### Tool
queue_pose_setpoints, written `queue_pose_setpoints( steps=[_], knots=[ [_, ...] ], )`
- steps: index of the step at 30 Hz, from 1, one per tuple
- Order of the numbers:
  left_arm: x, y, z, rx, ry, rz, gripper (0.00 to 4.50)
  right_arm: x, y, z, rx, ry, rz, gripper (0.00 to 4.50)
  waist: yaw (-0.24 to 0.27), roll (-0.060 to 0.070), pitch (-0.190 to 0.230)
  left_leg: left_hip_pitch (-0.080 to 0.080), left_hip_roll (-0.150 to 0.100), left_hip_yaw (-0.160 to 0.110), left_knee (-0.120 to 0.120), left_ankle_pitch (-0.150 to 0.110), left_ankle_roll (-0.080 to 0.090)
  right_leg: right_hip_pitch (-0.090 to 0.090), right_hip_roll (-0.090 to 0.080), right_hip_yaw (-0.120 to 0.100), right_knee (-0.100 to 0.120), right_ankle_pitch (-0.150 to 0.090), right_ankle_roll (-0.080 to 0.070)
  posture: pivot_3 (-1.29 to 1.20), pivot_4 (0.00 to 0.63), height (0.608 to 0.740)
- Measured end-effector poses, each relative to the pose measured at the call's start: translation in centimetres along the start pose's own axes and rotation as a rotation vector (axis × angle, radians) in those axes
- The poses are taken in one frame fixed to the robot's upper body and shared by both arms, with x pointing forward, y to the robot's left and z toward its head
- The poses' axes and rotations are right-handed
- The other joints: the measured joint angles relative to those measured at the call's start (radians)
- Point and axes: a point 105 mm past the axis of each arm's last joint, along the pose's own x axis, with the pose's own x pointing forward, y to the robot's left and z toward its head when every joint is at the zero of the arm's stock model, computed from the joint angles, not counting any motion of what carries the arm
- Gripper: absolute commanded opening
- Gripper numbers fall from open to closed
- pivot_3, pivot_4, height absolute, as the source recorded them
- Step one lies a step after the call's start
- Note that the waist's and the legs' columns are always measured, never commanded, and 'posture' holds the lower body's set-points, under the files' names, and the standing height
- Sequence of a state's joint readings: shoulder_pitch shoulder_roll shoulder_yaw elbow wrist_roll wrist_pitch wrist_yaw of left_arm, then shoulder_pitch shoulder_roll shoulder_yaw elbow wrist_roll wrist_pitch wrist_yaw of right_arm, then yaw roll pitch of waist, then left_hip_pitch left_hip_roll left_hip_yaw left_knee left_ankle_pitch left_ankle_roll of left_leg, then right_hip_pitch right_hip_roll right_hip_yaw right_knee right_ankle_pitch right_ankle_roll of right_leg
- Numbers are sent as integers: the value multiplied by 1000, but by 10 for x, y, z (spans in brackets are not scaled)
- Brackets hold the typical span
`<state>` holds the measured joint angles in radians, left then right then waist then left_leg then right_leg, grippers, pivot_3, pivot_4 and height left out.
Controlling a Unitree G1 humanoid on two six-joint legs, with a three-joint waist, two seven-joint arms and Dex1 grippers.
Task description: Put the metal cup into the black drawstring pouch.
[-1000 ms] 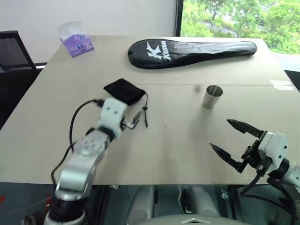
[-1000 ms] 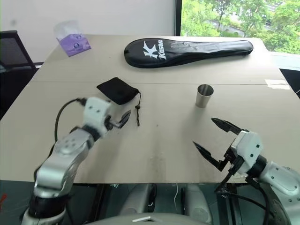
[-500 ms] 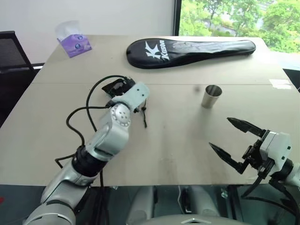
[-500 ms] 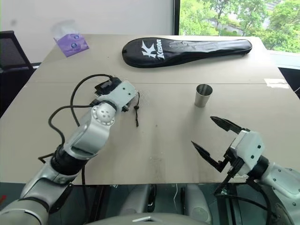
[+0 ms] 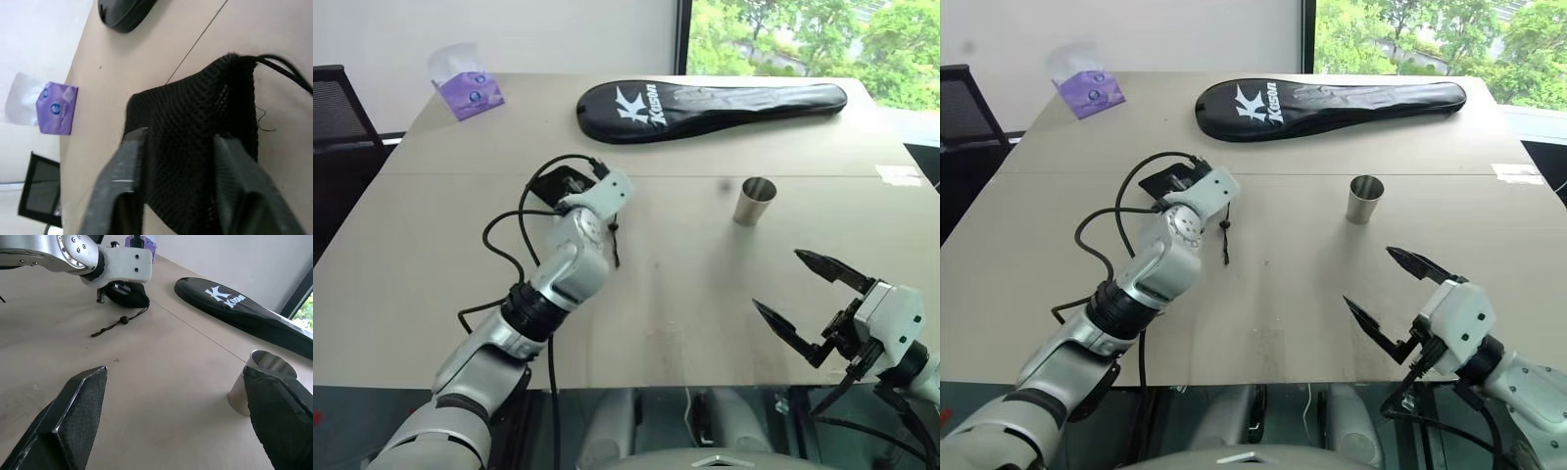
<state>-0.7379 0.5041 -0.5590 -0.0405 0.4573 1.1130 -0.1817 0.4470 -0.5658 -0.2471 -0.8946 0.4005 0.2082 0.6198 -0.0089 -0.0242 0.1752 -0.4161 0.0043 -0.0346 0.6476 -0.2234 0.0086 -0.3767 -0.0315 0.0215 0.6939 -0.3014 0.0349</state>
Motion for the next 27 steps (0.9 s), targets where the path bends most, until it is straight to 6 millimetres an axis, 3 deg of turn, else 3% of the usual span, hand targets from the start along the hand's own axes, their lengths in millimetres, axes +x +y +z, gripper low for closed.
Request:
queue_pose_setpoints(
  steps=[5,10,14,16,22,27],
  knots=[
    [3,-1,0,8,-6,-14,50,5,-4,2,-21,-16,-32,4500,1,0,0,0,0,0,0,0,0,0,-1,0,0,0,0,0,150,740],
    [1,-4,0,-128,-33,-138,50,16,-27,-4,-26,25,-160,4500,-3,0,0,0,1,0,0,0,0,0,-3,0,1,0,0,0,150,740],
    [-11,-11,-3,-312,-29,-349,50,35,-56,-11,32,103,-221,4500,-4,0,0,0,1,1,1,0,-1,-1,-2,-1,2,0,0,0,150,740],
    [-19,-13,-7,-399,-21,-449,50,46,-82,-15,14,207,-282,4500,-6,1,0,0,0,1,1,0,0,-1,-2,-2,2,0,0,0,150,740],
    [-25,-9,-6,-433,-28,-415,50,86,-132,-3,284,206,-327,4500,-3,1,1,-1,-1,1,1,0,0,-2,-2,0,2,0,0,0,150,740],
    [-25,-9,-13,-456,30,-359,50,106,-158,-15,388,357,-314,4500,-2,1,1,-3,-2,1,1,0,1,-3,-2,0,1,1,0,0,150,740]
  ],
)
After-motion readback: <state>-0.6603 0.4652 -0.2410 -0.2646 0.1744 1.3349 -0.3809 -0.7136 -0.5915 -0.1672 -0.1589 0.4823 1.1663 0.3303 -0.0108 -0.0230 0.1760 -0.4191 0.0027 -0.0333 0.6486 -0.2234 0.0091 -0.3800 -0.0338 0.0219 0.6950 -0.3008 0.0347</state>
